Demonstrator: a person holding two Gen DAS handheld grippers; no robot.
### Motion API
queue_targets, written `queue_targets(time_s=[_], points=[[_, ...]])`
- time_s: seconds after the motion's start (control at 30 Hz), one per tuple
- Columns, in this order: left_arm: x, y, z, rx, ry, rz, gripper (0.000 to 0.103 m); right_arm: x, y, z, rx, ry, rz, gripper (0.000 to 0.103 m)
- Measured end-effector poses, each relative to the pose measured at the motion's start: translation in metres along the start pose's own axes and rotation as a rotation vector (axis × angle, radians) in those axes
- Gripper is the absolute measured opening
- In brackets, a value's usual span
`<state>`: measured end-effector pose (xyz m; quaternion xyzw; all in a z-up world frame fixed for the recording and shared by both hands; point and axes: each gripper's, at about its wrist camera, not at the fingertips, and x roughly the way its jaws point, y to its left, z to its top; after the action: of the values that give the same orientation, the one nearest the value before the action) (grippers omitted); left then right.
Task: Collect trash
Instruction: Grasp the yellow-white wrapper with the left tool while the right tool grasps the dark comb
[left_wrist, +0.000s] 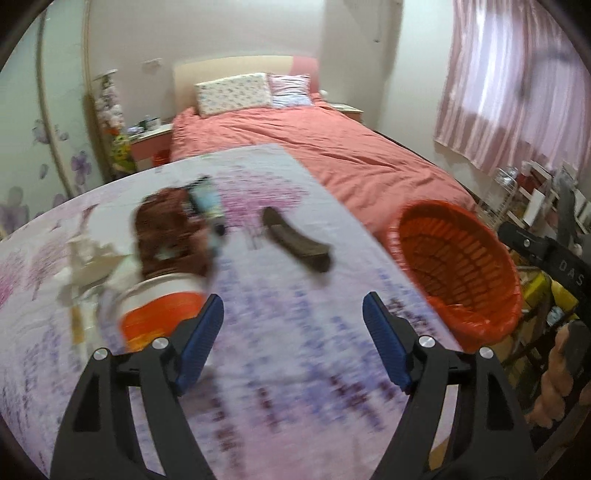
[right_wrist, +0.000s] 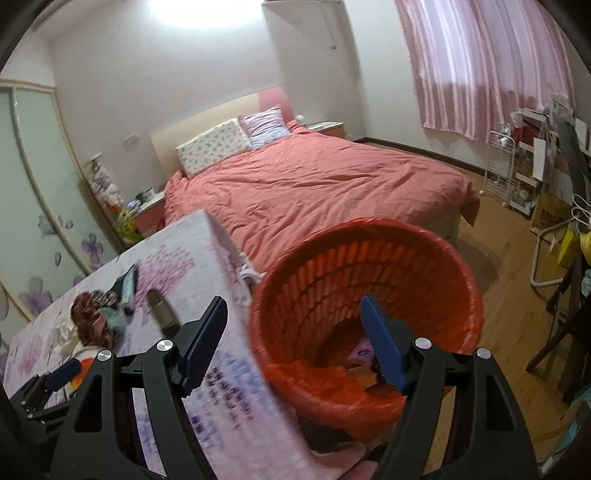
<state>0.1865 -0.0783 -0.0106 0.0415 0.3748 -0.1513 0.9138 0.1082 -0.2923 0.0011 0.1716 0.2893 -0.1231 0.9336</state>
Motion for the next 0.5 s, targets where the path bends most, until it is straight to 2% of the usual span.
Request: queue_targets(time_s=[0.23,0.33,0.5], points=[[-0.021,0.076,-0.022,-0.084,-0.024,0.136,0.078,0.001,0.040,-0.017,-0.068,0.035,0.038,0.074],[-0.023,0.115,-0.034,-0.140,-0.008,0.204,0.078,0.005,0.055,-0.025,-0.091,0.056,0.055,0.074],[-0.016,0.162,-0.048,-0.235,0.032,0.260,0.078,0.014,0.077,-0.036,-0.131,0.091,0.074,0.074]])
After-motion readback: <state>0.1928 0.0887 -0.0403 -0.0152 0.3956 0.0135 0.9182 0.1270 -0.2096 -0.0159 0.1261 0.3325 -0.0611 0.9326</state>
